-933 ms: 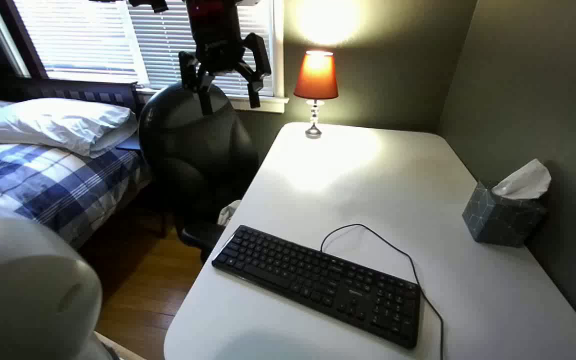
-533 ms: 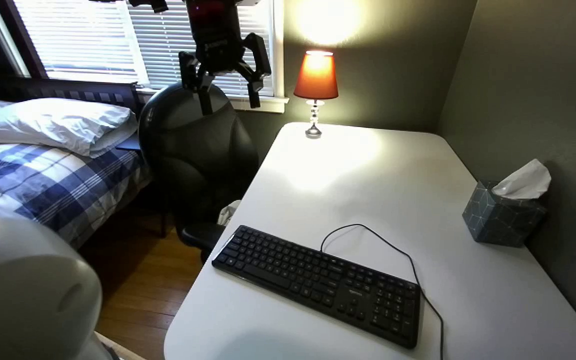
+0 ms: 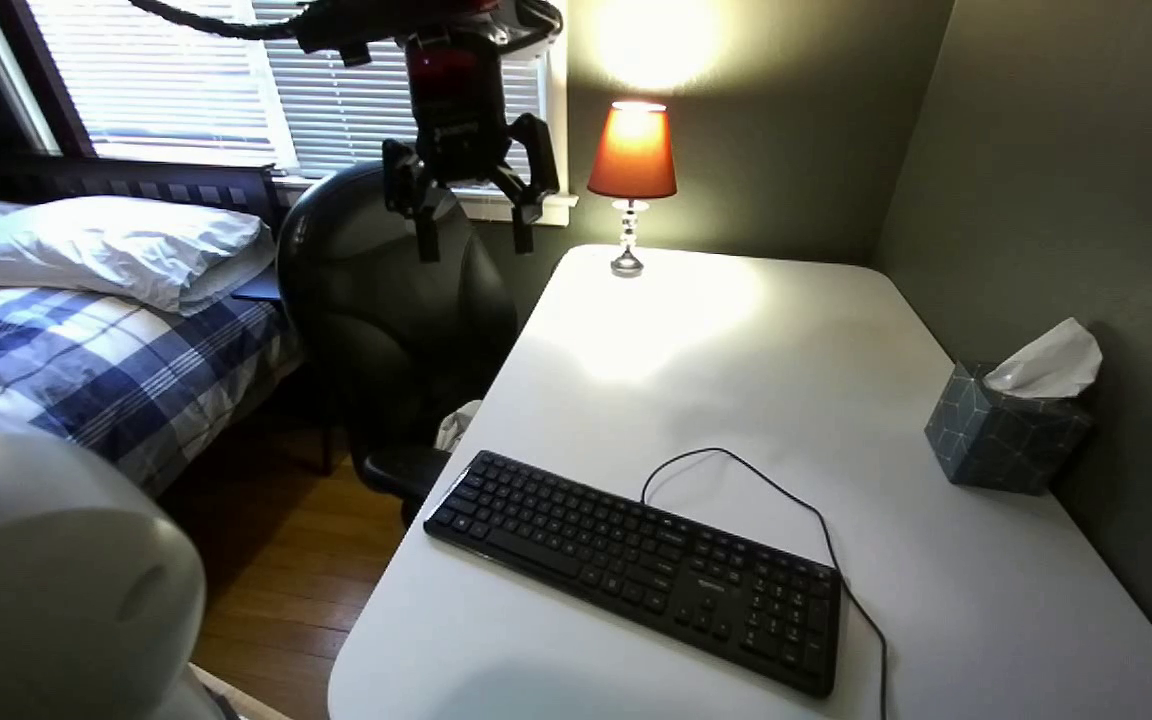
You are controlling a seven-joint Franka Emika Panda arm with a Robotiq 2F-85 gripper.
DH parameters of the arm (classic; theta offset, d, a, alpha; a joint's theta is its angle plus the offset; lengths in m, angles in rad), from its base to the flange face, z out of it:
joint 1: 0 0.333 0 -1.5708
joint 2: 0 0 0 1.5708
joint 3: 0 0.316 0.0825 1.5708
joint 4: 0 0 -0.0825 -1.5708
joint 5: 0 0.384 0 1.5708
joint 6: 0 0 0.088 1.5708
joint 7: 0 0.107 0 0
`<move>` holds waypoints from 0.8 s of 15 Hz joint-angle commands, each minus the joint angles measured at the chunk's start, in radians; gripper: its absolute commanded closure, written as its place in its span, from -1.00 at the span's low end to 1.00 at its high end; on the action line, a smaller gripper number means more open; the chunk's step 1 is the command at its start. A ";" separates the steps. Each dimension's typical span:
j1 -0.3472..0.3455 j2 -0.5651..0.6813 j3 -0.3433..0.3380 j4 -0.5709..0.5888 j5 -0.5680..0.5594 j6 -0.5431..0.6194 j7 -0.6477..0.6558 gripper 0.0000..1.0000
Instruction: Press a button on the keyboard
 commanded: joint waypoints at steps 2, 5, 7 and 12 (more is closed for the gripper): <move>0.015 0.094 -0.040 -0.051 0.024 0.067 -0.036 -1.00; 0.017 0.154 -0.048 -0.078 0.044 0.086 -0.060 -1.00; 0.015 0.192 -0.051 -0.095 0.050 0.108 -0.072 -1.00; 0.009 0.288 -0.057 -0.125 0.022 0.238 -0.098 -1.00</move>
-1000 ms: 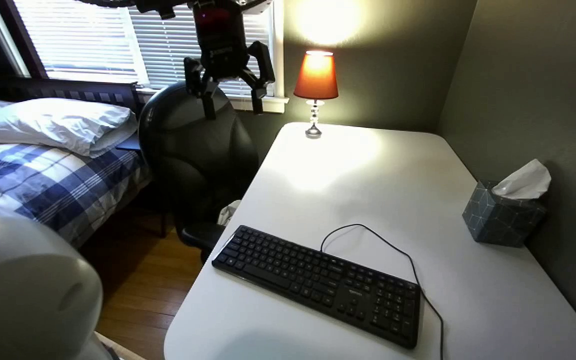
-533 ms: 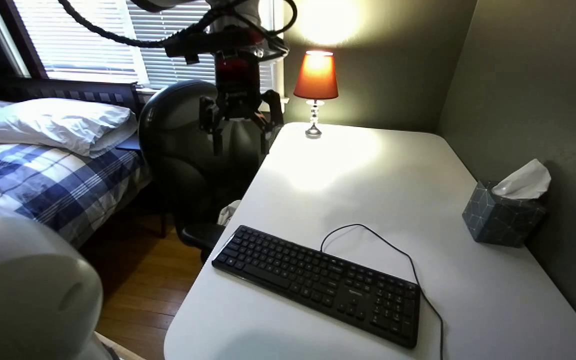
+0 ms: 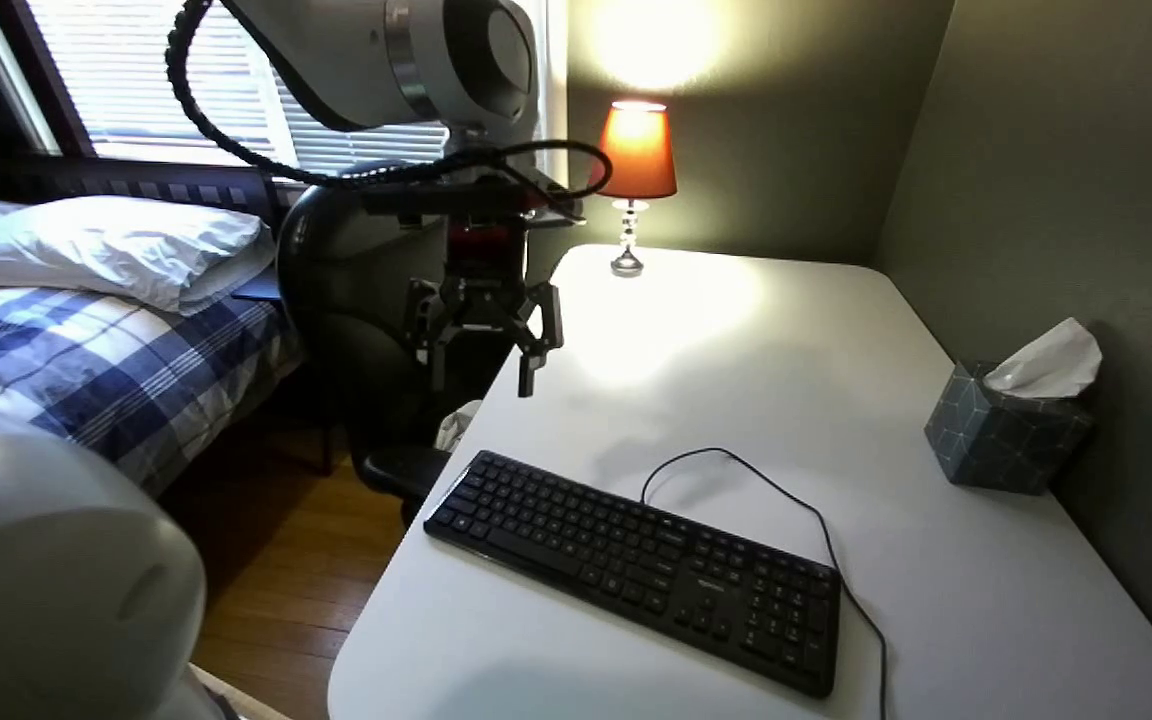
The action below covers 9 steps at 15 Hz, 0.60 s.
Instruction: Press a button on the keyboard
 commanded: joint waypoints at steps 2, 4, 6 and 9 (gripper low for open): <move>0.005 0.074 -0.019 -0.039 -0.005 0.160 -0.026 -1.00; 0.002 0.109 -0.021 -0.039 -0.009 0.214 -0.002 -1.00; 0.006 0.099 -0.019 -0.030 -0.004 0.186 -0.010 -1.00; 0.005 0.113 -0.022 -0.029 -0.003 0.196 -0.010 -1.00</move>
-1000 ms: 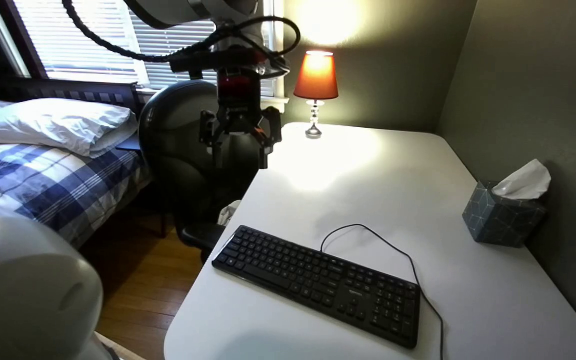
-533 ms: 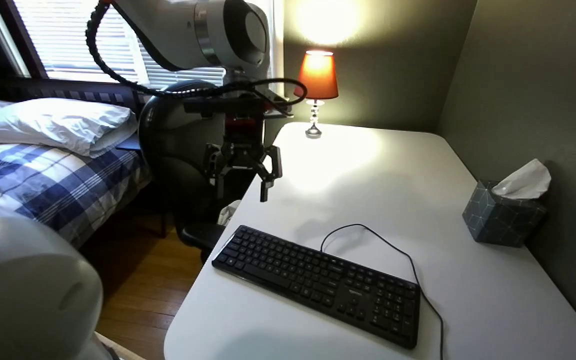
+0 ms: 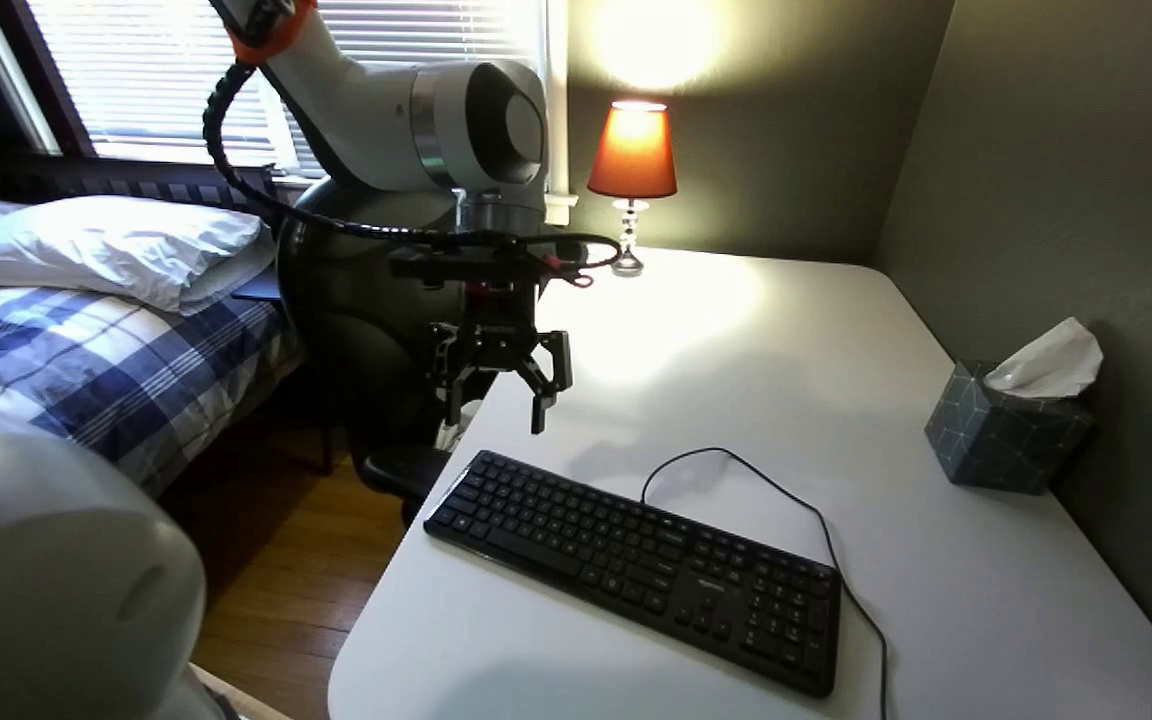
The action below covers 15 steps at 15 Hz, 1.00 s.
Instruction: Press a button on the keyboard
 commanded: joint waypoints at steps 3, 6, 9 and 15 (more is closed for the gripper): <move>0.007 0.000 -0.007 0.002 0.000 -0.001 0.000 -1.00; 0.004 0.030 -0.012 0.017 0.011 -0.001 -0.020 -1.00; 0.006 0.054 -0.011 0.017 0.005 0.015 -0.028 -1.00; 0.006 0.128 -0.010 0.013 -0.007 0.113 -0.068 -1.00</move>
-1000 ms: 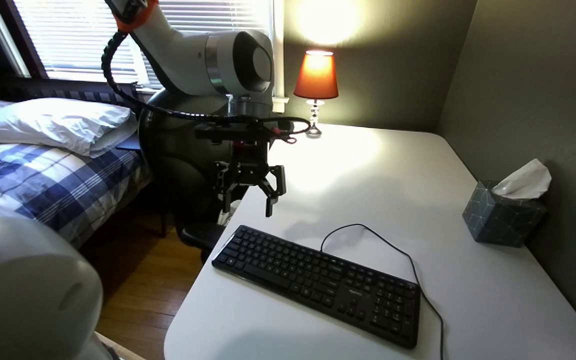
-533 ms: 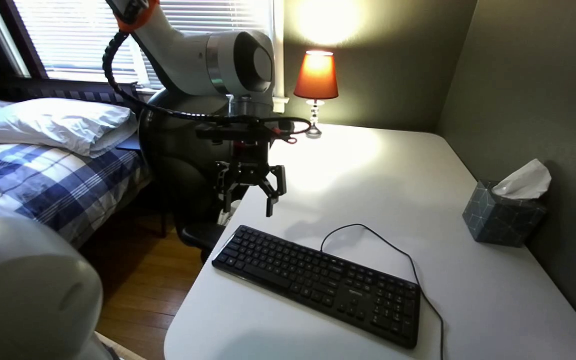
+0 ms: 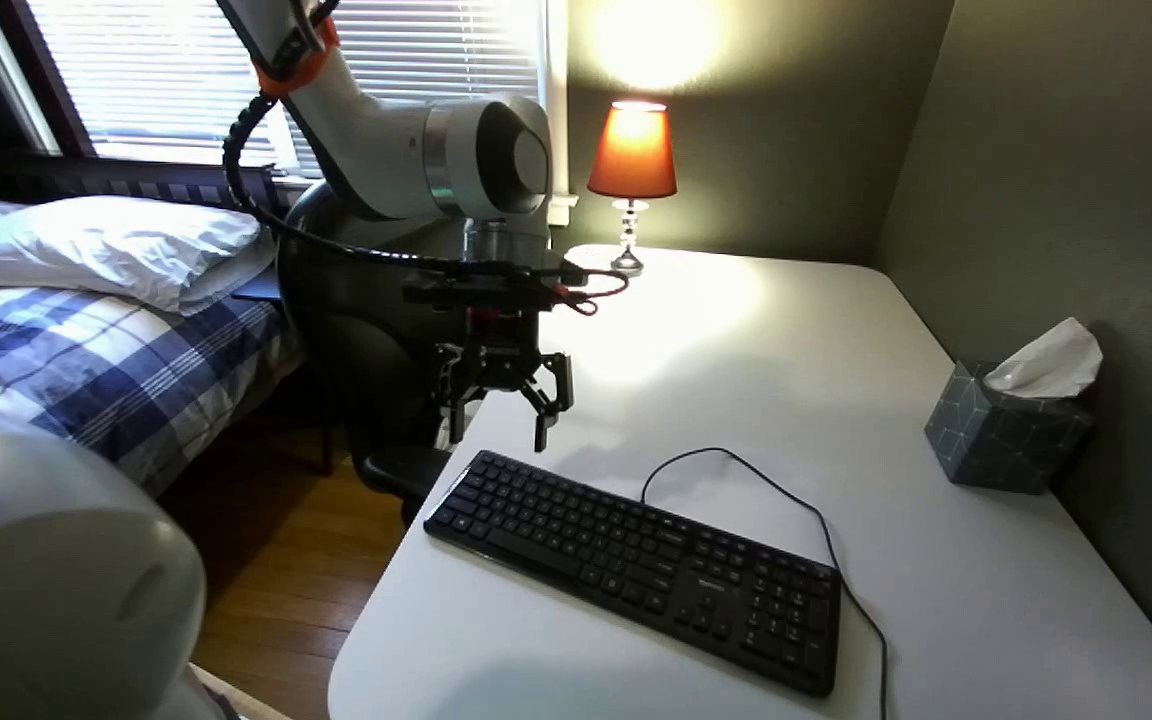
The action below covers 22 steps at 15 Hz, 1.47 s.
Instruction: Press a button on the keyboard
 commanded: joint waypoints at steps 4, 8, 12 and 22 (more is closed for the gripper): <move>0.000 0.103 -0.009 0.014 0.005 0.104 -0.066 -0.16; -0.006 0.158 -0.012 0.035 0.014 0.120 -0.101 0.47; -0.018 0.198 -0.017 0.058 0.015 0.120 -0.125 1.00; -0.046 0.276 -0.023 0.124 0.040 0.099 -0.162 1.00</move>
